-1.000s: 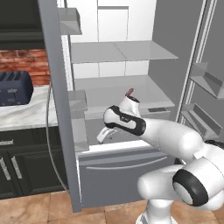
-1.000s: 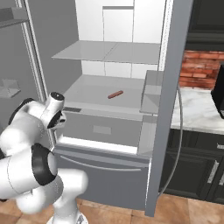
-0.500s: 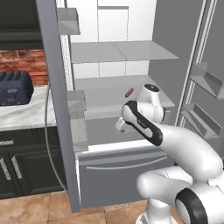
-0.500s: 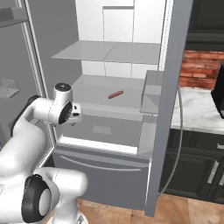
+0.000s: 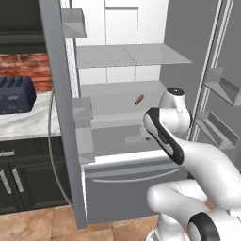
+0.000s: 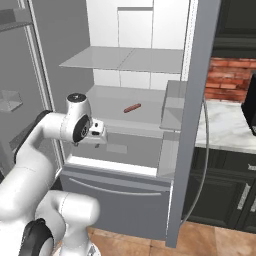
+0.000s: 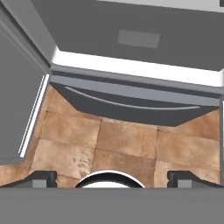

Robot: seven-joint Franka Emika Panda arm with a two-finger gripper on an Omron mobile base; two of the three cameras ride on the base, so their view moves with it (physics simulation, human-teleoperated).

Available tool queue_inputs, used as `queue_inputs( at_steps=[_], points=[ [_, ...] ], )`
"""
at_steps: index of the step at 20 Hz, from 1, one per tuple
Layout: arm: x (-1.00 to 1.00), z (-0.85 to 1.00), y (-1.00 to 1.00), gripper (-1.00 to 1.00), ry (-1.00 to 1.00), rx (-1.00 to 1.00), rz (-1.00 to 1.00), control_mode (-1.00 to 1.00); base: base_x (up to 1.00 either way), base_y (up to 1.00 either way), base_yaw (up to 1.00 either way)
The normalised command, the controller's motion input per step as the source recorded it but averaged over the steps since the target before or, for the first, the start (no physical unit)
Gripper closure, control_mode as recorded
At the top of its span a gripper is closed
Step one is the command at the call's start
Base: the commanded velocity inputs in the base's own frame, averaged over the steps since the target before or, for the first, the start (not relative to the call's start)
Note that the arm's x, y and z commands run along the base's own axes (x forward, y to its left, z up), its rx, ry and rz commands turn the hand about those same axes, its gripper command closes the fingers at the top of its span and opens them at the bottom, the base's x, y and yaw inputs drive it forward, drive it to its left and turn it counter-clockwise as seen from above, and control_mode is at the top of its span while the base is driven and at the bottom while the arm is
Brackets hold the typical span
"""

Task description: Move the hot dog bun to the plate on the dining table and place the condiment next to that plate. Then navigate to the fridge and take the sausage and place it on the plate as well.

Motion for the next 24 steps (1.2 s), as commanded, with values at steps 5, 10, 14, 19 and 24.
queue_inputs(
  at_steps=[5,10,14,19,24],
  points=[
    [-0.16,0.0,-0.2,-1.0,0.0,0.0,-0.01,1.0,0.01,0.0,0.0],
    [0.0,0.0,0.0,-1.0,0.0,0.0,0.0,1.0,0.88,0.11,-0.05],
    [0.0,0.0,0.0,-1.0,0.0,0.0,0.0,1.0,1.0,0.04,-0.08],
    [0.0,0.01,0.0,-1.0,0.0,0.0,-0.02,-1.0,0.55,0.05,-0.07],
    [0.0,0.0,0.0,-1.0,-0.23,0.0,-0.16,-1.0,0.0,0.0,0.0]
  ],
)
